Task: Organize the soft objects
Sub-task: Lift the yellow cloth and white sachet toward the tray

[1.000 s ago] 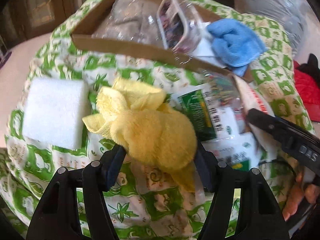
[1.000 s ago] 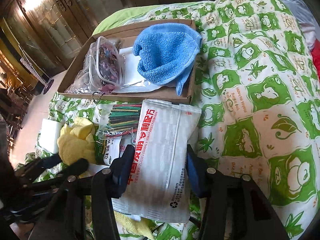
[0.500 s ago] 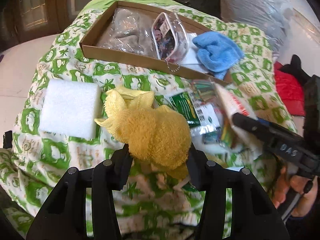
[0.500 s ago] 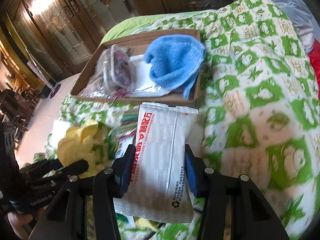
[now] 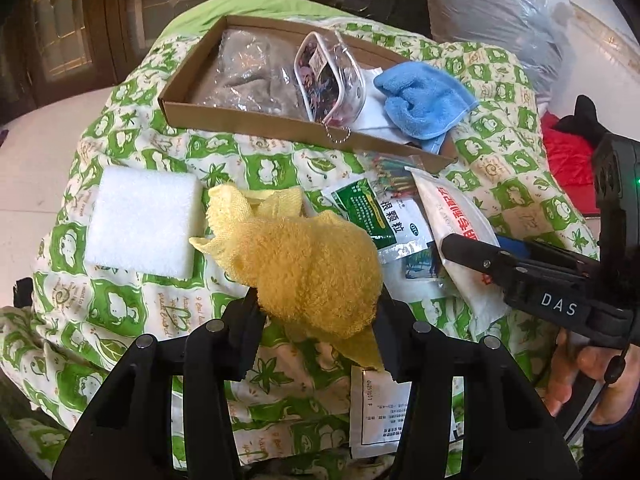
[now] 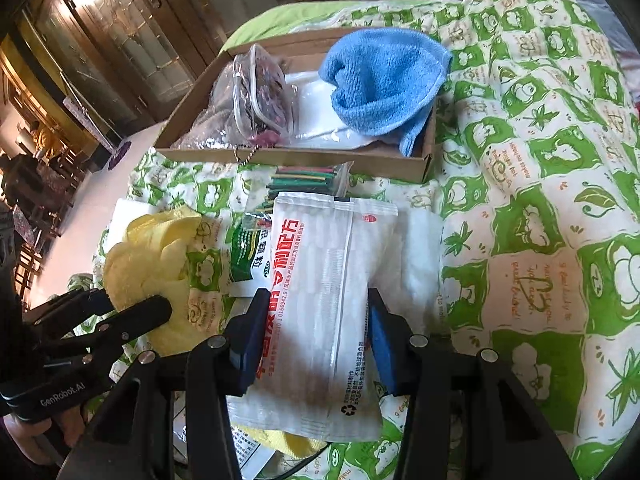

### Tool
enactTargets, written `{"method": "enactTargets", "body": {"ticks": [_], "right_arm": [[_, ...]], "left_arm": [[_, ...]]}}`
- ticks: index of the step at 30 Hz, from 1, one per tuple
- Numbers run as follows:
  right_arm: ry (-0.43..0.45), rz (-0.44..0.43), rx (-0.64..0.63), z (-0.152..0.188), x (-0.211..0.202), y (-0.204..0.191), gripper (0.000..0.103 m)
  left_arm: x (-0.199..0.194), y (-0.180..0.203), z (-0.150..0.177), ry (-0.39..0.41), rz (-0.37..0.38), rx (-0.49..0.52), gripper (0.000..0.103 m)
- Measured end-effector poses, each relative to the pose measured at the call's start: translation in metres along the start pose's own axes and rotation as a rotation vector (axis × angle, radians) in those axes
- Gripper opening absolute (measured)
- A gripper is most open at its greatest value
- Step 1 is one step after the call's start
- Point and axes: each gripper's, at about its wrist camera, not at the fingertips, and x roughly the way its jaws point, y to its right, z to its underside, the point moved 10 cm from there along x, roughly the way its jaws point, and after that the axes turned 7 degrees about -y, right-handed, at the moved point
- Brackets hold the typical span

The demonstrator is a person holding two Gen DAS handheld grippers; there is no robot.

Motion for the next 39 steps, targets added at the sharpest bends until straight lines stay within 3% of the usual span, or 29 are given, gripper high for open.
{"method": "enactTargets", "body": {"ticks": [11,39], "right_arm": [[0.127,-0.011,0.003,-0.015,-0.026,0.0,0.044],[0.146,-0.014,0.002,-0.016,-0.03,-0.002,0.044]], "left_arm": [[-0.016,0.0,-0.009,0.076,0.017,0.0,0.048],[-0.03,0.012,-0.011,0.117,-0.033,0.068,0.048]]}}
